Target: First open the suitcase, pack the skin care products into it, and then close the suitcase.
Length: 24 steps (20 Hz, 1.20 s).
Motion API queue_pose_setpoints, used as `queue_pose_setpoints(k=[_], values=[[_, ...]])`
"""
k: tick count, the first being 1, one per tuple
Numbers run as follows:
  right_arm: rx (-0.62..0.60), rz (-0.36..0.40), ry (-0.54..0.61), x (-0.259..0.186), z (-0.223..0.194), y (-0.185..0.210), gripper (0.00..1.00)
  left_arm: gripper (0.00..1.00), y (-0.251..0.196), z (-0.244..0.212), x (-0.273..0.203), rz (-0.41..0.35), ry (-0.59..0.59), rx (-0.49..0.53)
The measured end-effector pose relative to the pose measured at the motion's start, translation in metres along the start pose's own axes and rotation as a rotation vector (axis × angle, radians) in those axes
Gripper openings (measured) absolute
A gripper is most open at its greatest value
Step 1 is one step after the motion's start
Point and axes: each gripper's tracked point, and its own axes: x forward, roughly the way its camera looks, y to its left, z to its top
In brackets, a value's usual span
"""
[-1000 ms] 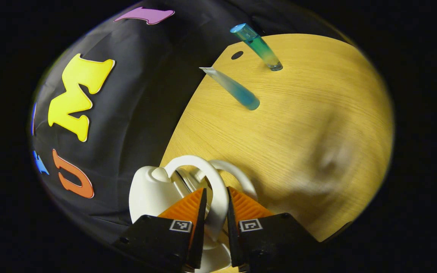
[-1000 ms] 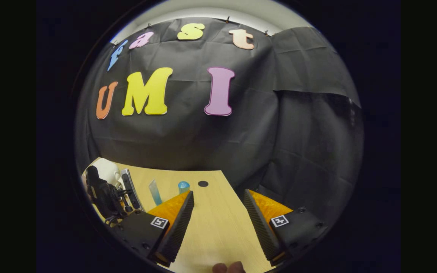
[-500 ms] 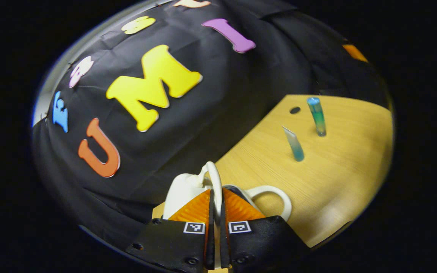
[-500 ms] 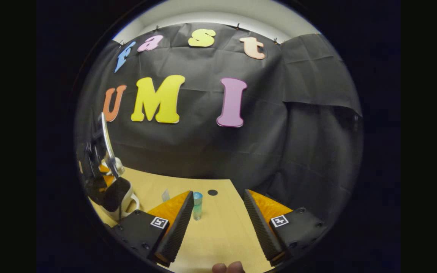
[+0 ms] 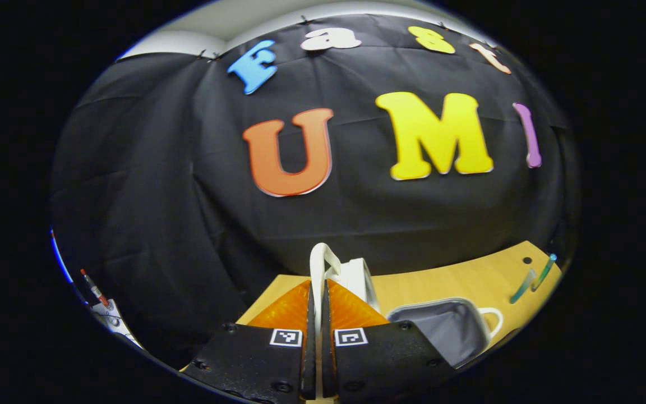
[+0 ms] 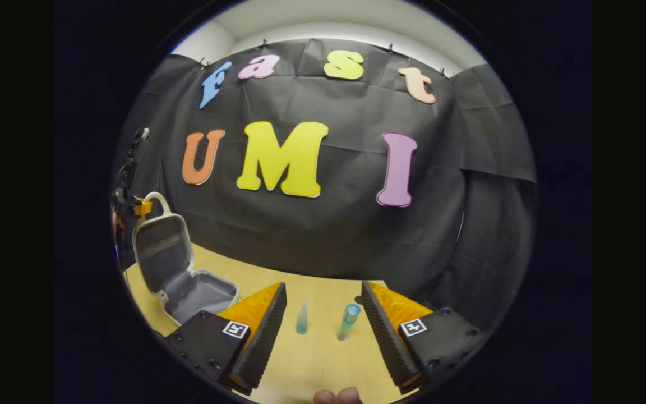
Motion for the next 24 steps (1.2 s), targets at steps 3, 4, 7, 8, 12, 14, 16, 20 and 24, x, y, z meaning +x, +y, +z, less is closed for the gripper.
queue_pose_setpoints(k=[3, 4, 7, 8, 12, 14, 16, 20, 24], values=[[-0.038, 0.001, 0.022, -0.005, -0.004, 0.014, 0.77, 0.07, 0.057, -0.062, 0.025, 0.024, 0.075, -0.109], [-0.045, -0.001, 0.028, -0.007, -0.006, 0.017, 0.77, 0.07, 0.064, -0.086, 0.050, 0.033, 0.115, -0.139], [-0.086, -0.008, 0.058, -0.013, -0.016, 0.024, 0.79, 0.08, 0.068, -0.164, 0.101, 0.017, 0.246, -0.240], [-0.101, -0.014, 0.069, -0.015, -0.019, 0.024, 0.79, 0.08, 0.068, -0.183, 0.114, 0.010, 0.285, -0.278], [-0.134, -0.047, 0.099, -0.020, -0.026, 0.016, 0.80, 0.11, 0.047, -0.235, 0.139, -0.001, 0.397, -0.285], [-0.131, -0.058, 0.110, -0.021, -0.029, 0.012, 0.79, 0.16, 0.057, -0.231, 0.142, 0.034, 0.385, -0.224], [-0.105, -0.063, 0.116, -0.018, -0.031, 0.009, 0.79, 0.37, 0.064, -0.232, 0.134, 0.056, 0.409, -0.134], [-0.060, -0.050, 0.100, -0.010, -0.030, 0.006, 0.78, 0.67, 0.037, -0.146, 0.109, 0.034, 0.222, -0.141], [-0.032, -0.025, 0.056, -0.007, -0.031, -0.011, 0.79, 0.88, -0.027, -0.054, 0.039, 0.006, 0.061, -0.119]])
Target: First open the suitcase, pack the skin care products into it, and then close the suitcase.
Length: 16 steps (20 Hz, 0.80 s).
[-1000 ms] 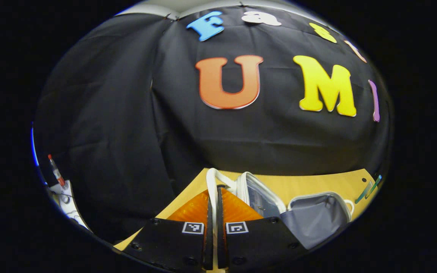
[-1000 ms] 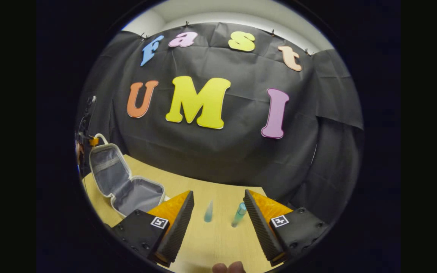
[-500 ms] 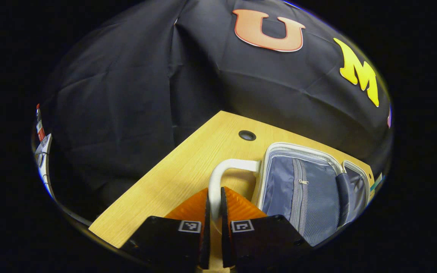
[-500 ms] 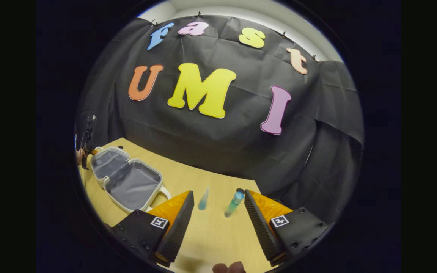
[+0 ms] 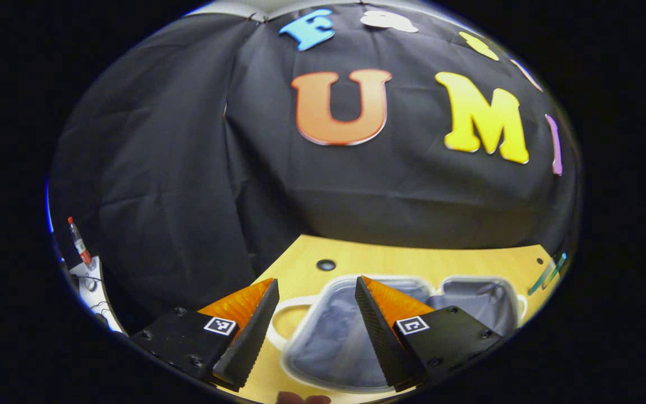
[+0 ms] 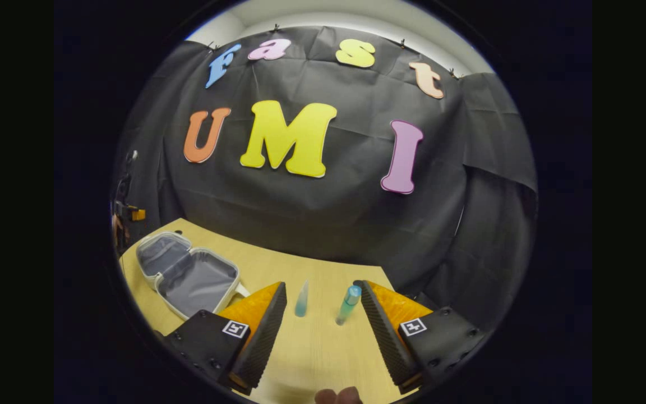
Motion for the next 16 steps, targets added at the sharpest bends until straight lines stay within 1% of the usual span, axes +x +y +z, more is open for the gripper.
queue_pose_setpoints(k=[1, 2, 3, 5, 9, 10, 12, 14, 16], values=[[0.010, -0.001, -0.004, 0.000, -0.002, -0.008, 0.78, 0.89, -0.024, 0.007, -0.014, -0.014, -0.027, 0.001], [0.023, -0.002, -0.007, 0.001, -0.005, -0.016, 0.79, 0.96, -0.050, 0.016, -0.028, -0.021, -0.041, 0.003], [0.038, -0.006, -0.009, 0.001, -0.007, -0.025, 0.79, 0.99, -0.078, 0.022, -0.039, -0.033, -0.047, 0.008], [0.074, -0.020, -0.011, 0.003, -0.012, -0.045, 0.79, 1.00, -0.129, 0.031, -0.064, -0.056, -0.070, 0.027], [0.106, -0.050, -0.023, 0.007, -0.018, -0.080, 0.79, 1.00, -0.239, 0.029, -0.101, -0.182, -0.078, 0.064], [0.108, -0.049, -0.024, 0.008, -0.020, -0.086, 0.79, 1.00, -0.263, 0.024, -0.107, -0.211, -0.071, 0.080], [0.107, -0.037, -0.016, 0.010, -0.026, -0.094, 0.79, 1.00, -0.309, 0.013, -0.121, -0.290, -0.053, 0.068], [0.098, -0.025, -0.007, 0.010, -0.034, -0.100, 0.79, 1.00, -0.349, 0.002, -0.129, -0.348, -0.036, 0.073], [0.078, -0.024, 0.005, 0.008, -0.042, -0.108, 0.79, 1.00, -0.383, -0.010, -0.135, -0.401, -0.025, 0.111]])
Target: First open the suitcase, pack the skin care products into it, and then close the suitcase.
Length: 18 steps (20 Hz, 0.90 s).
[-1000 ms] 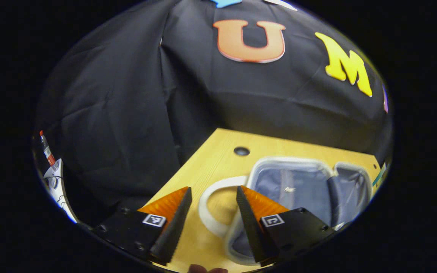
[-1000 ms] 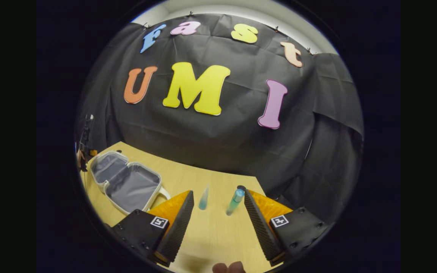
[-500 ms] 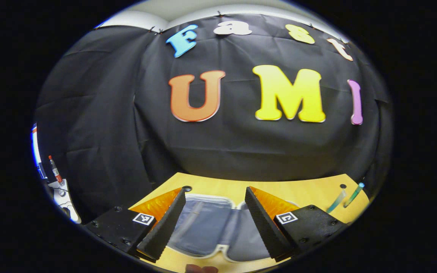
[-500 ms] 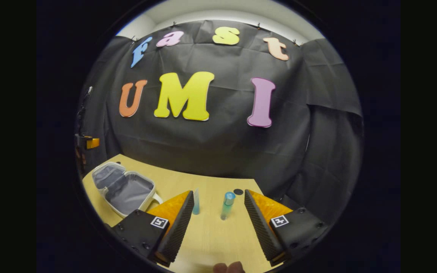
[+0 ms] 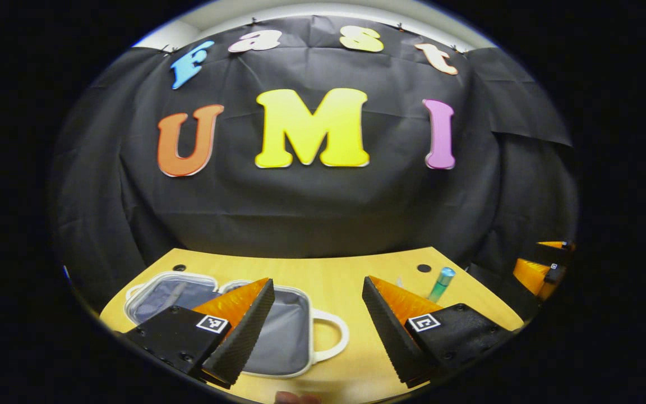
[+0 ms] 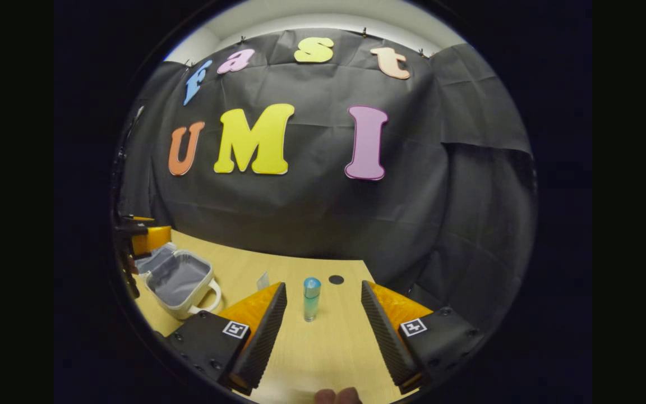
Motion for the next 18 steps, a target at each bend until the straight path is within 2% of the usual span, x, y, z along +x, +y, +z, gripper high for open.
queue_pose_setpoints(k=[1, 2, 3, 6, 8, 9, 10, 18], values=[[-0.008, -0.002, 0.007, -0.001, -0.005, -0.006, 0.79, 1.00, -0.023, -0.007, 0.006, -0.040, 0.009, 0.016], [-0.016, -0.005, 0.015, -0.001, -0.008, -0.012, 0.79, 0.94, -0.041, -0.013, 0.013, -0.082, 0.018, 0.029], [-0.022, -0.007, 0.024, -0.001, -0.012, -0.019, 0.79, 1.00, -0.058, -0.023, 0.019, -0.113, 0.035, 0.041], [-0.030, -0.036, 0.047, -0.001, -0.020, -0.044, 0.79, 1.00, -0.096, -0.049, 0.039, -0.173, 0.095, 0.042], [-0.040, -0.064, 0.067, 0.000, -0.026, -0.062, 0.79, 1.00, -0.112, -0.064, 0.058, -0.188, 0.116, 0.046], [-0.039, -0.078, 0.076, -0.001, -0.029, -0.071, 0.81, 0.94, -0.120, -0.076, 0.072, -0.195, 0.136, 0.045], [-0.037, -0.090, 0.088, -0.001, -0.031, -0.080, 0.79, 1.00, -0.125, -0.088, 0.083, -0.197, 0.157, 0.041], [-0.032, -0.165, 0.194, -0.012, -0.067, -0.122, 0.79, 1.00, -0.132, -0.150, 0.161, -0.178, 0.250, 0.016]])
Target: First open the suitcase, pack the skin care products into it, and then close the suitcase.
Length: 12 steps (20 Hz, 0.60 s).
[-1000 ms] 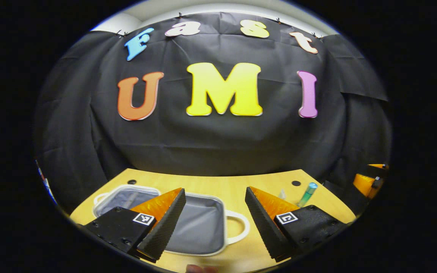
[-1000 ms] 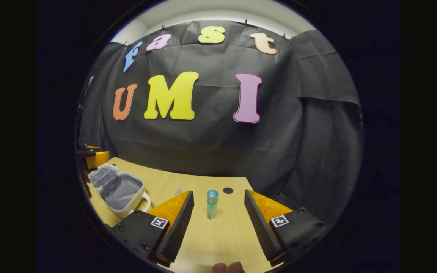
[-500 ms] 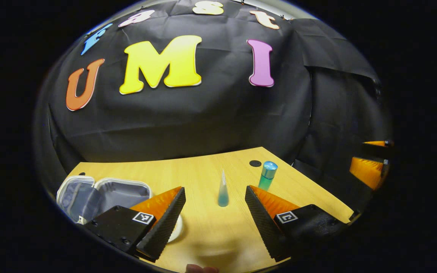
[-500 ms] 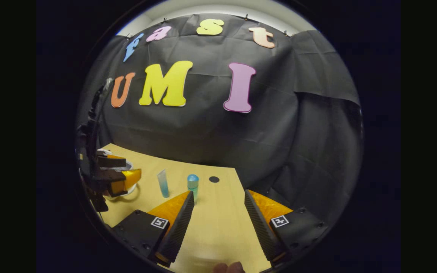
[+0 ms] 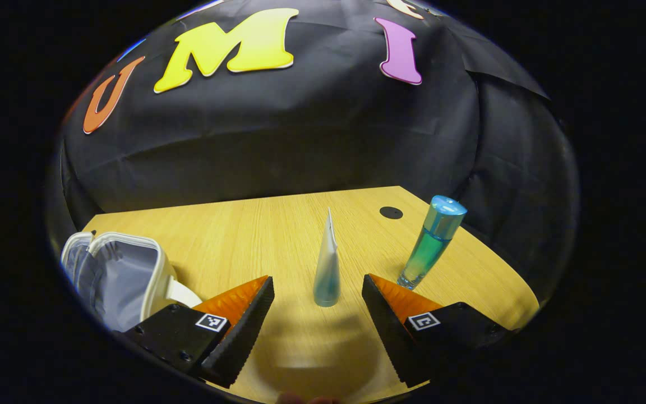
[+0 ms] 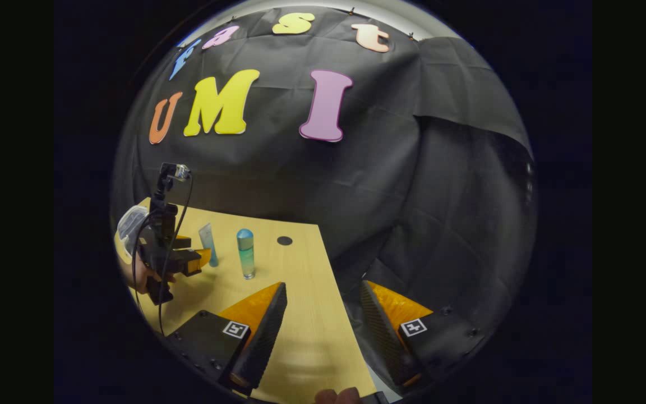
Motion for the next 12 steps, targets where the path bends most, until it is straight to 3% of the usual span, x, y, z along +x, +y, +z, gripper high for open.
queue_pose_setpoints(k=[6, 10, 11, 12], values=[[0.010, -0.011, 0.009, 0.006, 0.000, -0.004, 0.79, 1.00, -0.007, -0.022, 0.030, 0.006, 0.068, -0.023], [0.027, -0.014, 0.019, 0.007, -0.005, -0.002, 0.79, 0.84, -0.008, -0.026, 0.043, 0.002, 0.092, -0.014], [0.026, -0.014, 0.022, 0.006, -0.006, -0.002, 0.79, 0.89, -0.008, -0.028, 0.045, 0.002, 0.102, -0.006], [0.028, -0.014, 0.026, 0.006, -0.008, -0.002, 0.79, 0.80, -0.007, -0.029, 0.048, 0.010, 0.108, 0.004]])
